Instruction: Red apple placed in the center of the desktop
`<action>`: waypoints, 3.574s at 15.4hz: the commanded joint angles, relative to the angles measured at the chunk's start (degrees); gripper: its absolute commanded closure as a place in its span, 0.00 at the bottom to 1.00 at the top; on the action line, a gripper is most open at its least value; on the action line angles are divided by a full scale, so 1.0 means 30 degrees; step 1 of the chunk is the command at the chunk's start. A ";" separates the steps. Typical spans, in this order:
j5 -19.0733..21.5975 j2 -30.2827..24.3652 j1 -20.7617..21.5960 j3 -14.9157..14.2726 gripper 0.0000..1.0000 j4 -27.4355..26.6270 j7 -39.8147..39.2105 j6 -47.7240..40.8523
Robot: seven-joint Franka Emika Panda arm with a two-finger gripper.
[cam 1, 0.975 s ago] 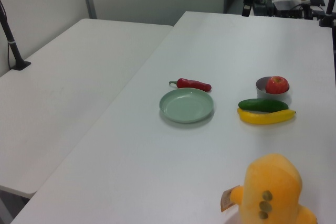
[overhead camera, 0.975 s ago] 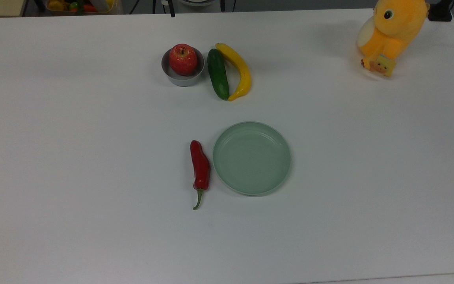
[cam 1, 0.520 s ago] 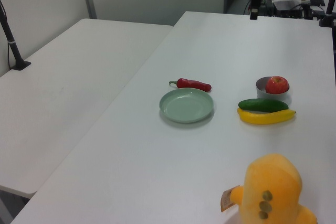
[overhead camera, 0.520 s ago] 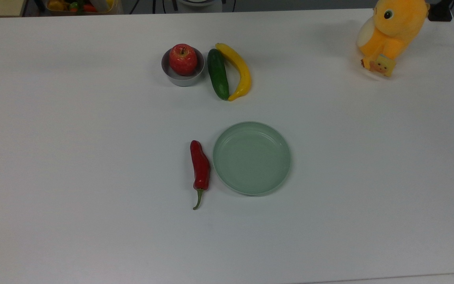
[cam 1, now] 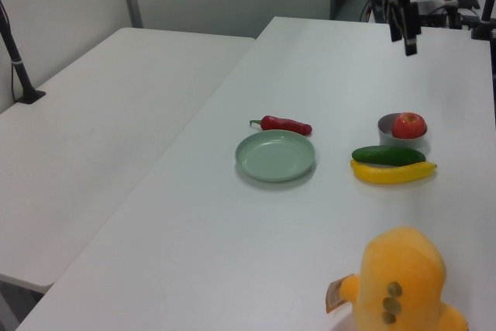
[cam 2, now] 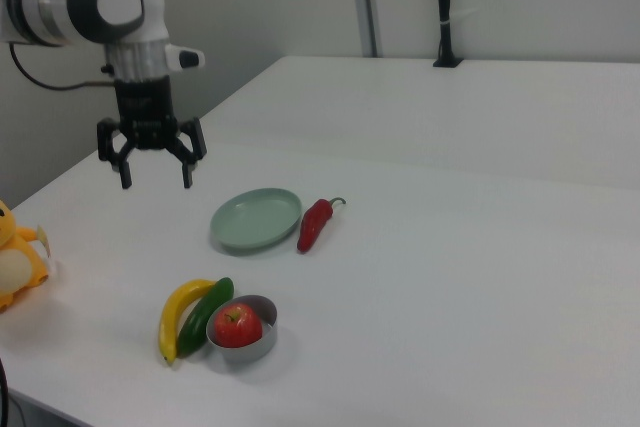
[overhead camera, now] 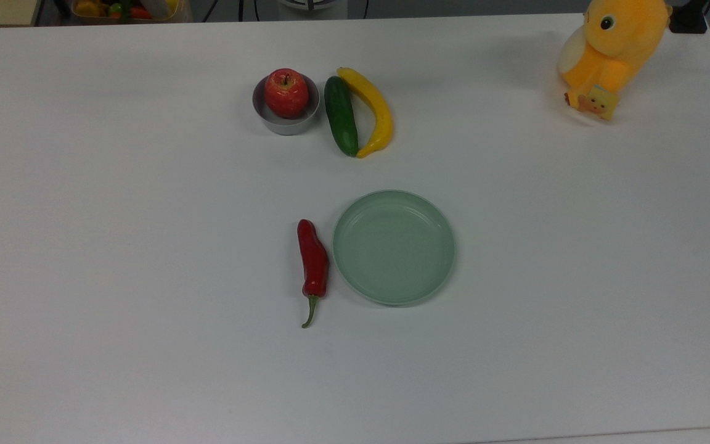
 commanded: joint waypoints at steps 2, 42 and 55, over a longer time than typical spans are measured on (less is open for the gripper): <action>-0.0799 -0.0487 -0.0352 0.0004 0.00 -0.2033 -0.3603 -0.0310; -0.4236 -0.1074 -0.1349 -0.0143 1.00 -0.7673 -0.3170 0.7846; -0.2062 0.2465 -0.1407 -0.0930 1.00 0.2435 -0.2994 -0.0426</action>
